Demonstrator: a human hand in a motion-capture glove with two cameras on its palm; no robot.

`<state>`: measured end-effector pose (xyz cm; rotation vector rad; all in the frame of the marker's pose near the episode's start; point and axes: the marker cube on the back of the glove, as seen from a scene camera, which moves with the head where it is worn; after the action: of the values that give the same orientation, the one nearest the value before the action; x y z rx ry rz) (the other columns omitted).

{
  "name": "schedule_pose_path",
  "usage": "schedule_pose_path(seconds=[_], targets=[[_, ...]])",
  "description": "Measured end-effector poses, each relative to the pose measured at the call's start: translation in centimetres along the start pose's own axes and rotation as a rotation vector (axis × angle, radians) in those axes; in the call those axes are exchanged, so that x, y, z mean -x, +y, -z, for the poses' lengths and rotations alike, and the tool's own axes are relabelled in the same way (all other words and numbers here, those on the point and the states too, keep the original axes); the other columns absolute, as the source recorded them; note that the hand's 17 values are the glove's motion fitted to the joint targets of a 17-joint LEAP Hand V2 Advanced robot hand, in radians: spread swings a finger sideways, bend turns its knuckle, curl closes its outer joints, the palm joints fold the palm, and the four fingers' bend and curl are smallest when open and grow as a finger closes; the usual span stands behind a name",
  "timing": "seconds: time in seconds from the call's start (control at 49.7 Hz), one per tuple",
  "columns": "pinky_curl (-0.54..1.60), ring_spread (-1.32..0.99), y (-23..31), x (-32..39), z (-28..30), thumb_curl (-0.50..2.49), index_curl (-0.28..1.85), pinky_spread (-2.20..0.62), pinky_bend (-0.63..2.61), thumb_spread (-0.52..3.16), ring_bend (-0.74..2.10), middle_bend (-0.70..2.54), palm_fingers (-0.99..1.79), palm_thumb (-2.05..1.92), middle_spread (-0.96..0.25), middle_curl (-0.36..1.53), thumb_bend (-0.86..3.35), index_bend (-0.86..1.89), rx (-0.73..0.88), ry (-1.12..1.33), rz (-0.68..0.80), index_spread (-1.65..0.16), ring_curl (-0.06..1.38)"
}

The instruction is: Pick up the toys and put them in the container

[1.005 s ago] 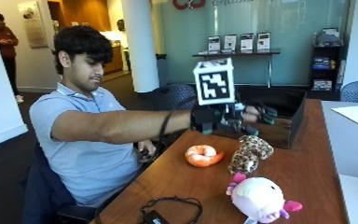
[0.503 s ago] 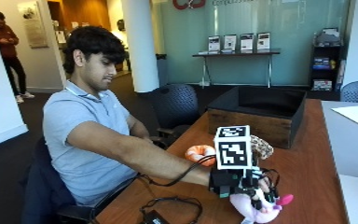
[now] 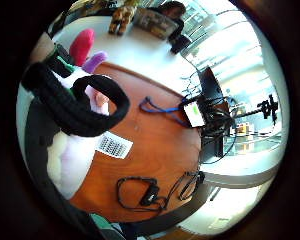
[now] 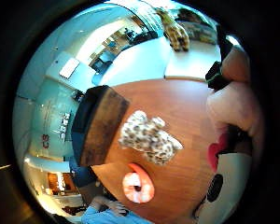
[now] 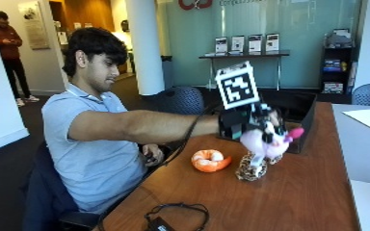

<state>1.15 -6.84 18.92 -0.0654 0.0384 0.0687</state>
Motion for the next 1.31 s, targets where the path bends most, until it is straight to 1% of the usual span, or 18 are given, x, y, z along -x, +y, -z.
schedule_pose_path(seconds=[0.141,0.261,0.362,0.563,0.664,0.764,0.824,0.985,1.046,1.086,1.106,1.126,1.166,1.207,1.267,1.307], targets=[[0.4,-0.17,-1.4,4.9,8.0,0.49,0.41,-0.24,0.86,1.59,0.69,0.36,0.72,0.84,-0.08,0.36,0.67,0.37,-0.113,-0.048,0.062,-0.29,0.33],[0.41,-0.18,-2.1,9.4,13.8,0.5,0.42,-0.25,0.87,1.59,0.7,0.37,0.7,0.84,-0.09,0.38,0.69,0.37,-0.196,-0.058,0.078,-0.29,0.34],[0.42,-0.18,-2.3,13.5,15.0,0.52,0.43,-0.25,0.88,1.59,0.71,0.38,0.69,0.83,-0.09,0.4,0.7,0.37,-0.217,0.027,0.164,-0.29,0.35],[0.44,-0.18,-2.4,24.6,15.0,0.53,0.45,-0.26,0.93,1.58,0.73,0.39,0.68,0.8,-0.09,0.43,0.71,0.37,-0.223,-0.041,0.408,-0.29,0.37],[0.46,-0.19,-2.8,31.3,13.0,0.53,0.45,-0.28,0.97,1.59,0.78,0.39,0.73,0.79,-0.09,0.45,0.73,0.36,-0.187,-0.083,0.464,-0.29,0.39],[0.47,-0.2,-2.8,36.2,9.1,0.53,0.45,-0.29,1.01,1.59,0.83,0.41,0.77,0.78,-0.1,0.47,0.75,0.34,-0.113,-0.115,0.54,-0.28,0.41],[0.49,-0.2,-2.7,38.9,6.8,0.52,0.46,-0.3,1.03,1.6,0.85,0.41,0.78,0.77,-0.1,0.49,0.76,0.34,-0.083,-0.129,0.56,-0.28,0.43],[0.5,-0.2,-2.3,43.4,0.2,0.52,0.48,-0.3,1.04,1.6,0.86,0.42,0.71,0.75,-0.1,0.52,0.8,0.36,0.043,-0.107,0.594,-0.28,0.46],[0.51,-0.19,-2.3,43.9,-1.9,0.52,0.5,-0.3,1.04,1.61,0.84,0.42,0.64,0.75,-0.1,0.53,0.82,0.38,0.137,-0.088,0.58,-0.29,0.47],[0.51,-0.19,-2.4,44.1,-3.5,0.52,0.5,-0.29,1.04,1.61,0.82,0.41,0.57,0.74,-0.1,0.54,0.84,0.36,0.219,-0.055,0.563,-0.29,0.47],[0.51,-0.18,-2.4,44.1,-4.2,0.51,0.49,-0.28,1.03,1.62,0.77,0.39,0.44,0.71,-0.09,0.53,0.83,0.34,0.252,-0.034,0.555,-0.3,0.46],[0.51,-0.17,-2.4,44.0,-4.8,0.47,0.5,-0.24,1.02,1.62,0.69,0.34,0.21,0.62,-0.09,0.52,0.79,0.32,0.277,-0.011,0.548,-0.31,0.44],[0.54,-0.13,-2.5,43.7,-5.6,0.4,0.53,-0.16,1.0,1.61,0.56,0.31,-0.13,0.42,-0.07,0.53,0.7,0.33,0.308,0.025,0.541,-0.31,0.45],[0.49,-0.11,-2.5,43.3,-6.3,0.31,0.49,-0.1,0.9,1.57,0.4,0.26,-0.37,0.15,-0.06,0.49,0.55,0.28,0.325,0.048,0.545,-0.32,0.39],[0.44,-0.09,-2.6,42.9,-7.0,0.25,0.44,-0.05,0.87,1.48,0.24,0.16,-0.35,-0.08,-0.04,0.45,0.38,0.2,0.332,0.061,0.562,-0.33,0.31],[0.42,-0.07,-2.7,42.8,-7.3,0.23,0.42,-0.02,0.84,1.43,0.17,0.13,-0.31,-0.13,-0.03,0.42,0.3,0.17,0.331,0.058,0.57,-0.33,0.28]])
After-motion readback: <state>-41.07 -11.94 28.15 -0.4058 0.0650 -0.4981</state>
